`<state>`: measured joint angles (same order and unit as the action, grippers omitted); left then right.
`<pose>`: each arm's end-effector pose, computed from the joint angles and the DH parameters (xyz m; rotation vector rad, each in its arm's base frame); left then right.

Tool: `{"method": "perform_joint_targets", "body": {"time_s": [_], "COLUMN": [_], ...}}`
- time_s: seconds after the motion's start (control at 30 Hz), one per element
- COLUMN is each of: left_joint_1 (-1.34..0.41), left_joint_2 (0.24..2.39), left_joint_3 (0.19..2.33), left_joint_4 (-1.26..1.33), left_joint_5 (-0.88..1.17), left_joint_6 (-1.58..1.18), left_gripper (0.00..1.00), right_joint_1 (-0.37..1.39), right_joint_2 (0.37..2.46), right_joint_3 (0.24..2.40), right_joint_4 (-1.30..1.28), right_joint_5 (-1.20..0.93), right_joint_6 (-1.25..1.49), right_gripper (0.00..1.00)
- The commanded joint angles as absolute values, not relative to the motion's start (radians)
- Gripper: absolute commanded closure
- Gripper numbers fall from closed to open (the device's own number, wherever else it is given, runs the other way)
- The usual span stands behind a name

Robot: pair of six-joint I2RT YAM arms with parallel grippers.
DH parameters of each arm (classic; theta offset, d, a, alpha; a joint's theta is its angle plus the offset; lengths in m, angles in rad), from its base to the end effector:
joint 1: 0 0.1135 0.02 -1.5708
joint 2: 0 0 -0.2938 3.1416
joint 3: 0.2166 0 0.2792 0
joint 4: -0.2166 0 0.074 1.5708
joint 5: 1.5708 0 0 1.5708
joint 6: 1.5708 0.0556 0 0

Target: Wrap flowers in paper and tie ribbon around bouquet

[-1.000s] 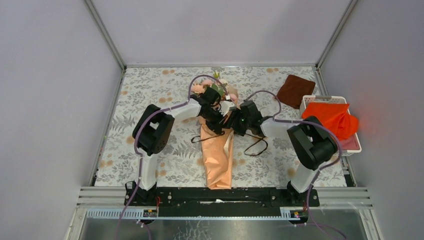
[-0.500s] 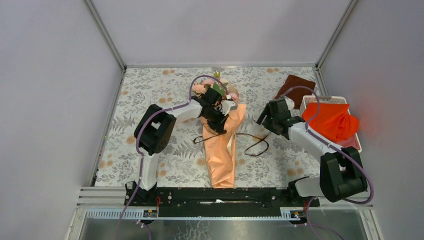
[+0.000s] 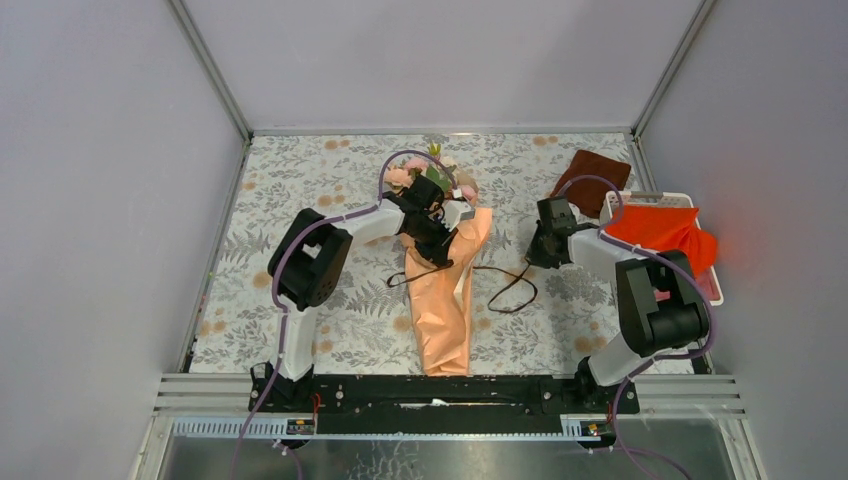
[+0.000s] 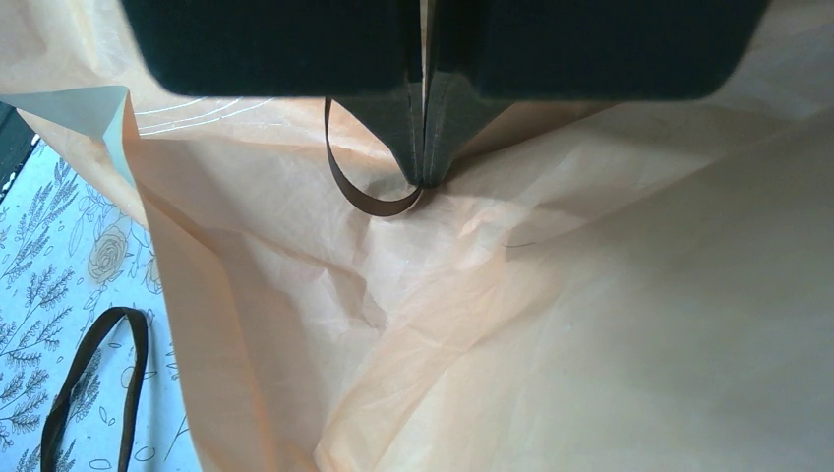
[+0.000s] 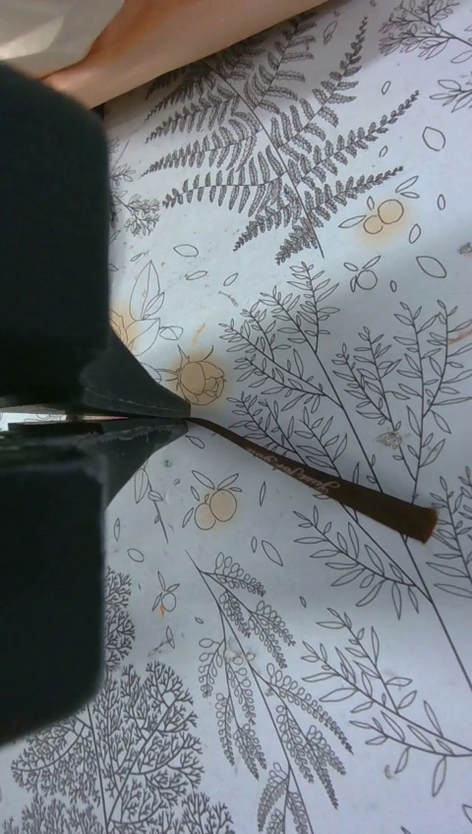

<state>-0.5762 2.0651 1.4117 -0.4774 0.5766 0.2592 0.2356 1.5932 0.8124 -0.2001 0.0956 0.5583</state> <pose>0.3723 -0.2781 0.1449 1.2445 2.3677 -0.8758 0.3265 0.0729 0.1504 0.4472 2.5163 0.1874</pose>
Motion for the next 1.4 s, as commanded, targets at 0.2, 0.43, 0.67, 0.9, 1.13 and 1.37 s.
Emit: {"method": "perform_joint_targets", "body": {"time_s": [0.2,0.43,0.67,0.9,1.13,1.37], "left_joint_1": [-0.578,-0.557,-0.513,-0.486,-0.477,-0.557], "left_joint_2": [2.035,2.043,2.025,1.962,1.769,1.633], "left_joint_3": [1.436,1.456,1.444,1.424,1.354,1.367], "left_joint_4": [-0.437,-0.435,-0.413,-0.427,-0.528,-0.733], "left_joint_5": [0.54,0.59,0.664,0.69,0.62,0.605], "left_joint_6": [0.268,0.237,0.19,0.184,0.297,0.522], "left_gripper": [1.0,1.0,1.0,1.0,1.0,1.0], "right_joint_1": [0.305,0.521,0.585,0.617,0.579,0.535], "right_joint_2": [1.313,1.18,1.38,1.574,1.694,1.854], "right_joint_3": [0.892,0.781,0.594,0.586,0.644,0.794], "right_joint_4": [-0.17,0.323,0.777,0.822,0.742,0.731], "right_joint_5": [-0.182,-0.37,-0.357,-0.264,-0.222,-0.346], "right_joint_6": [0.396,0.549,0.758,0.762,0.773,0.788], "right_gripper": [1.0,1.0,1.0,1.0,1.0,1.0]}}
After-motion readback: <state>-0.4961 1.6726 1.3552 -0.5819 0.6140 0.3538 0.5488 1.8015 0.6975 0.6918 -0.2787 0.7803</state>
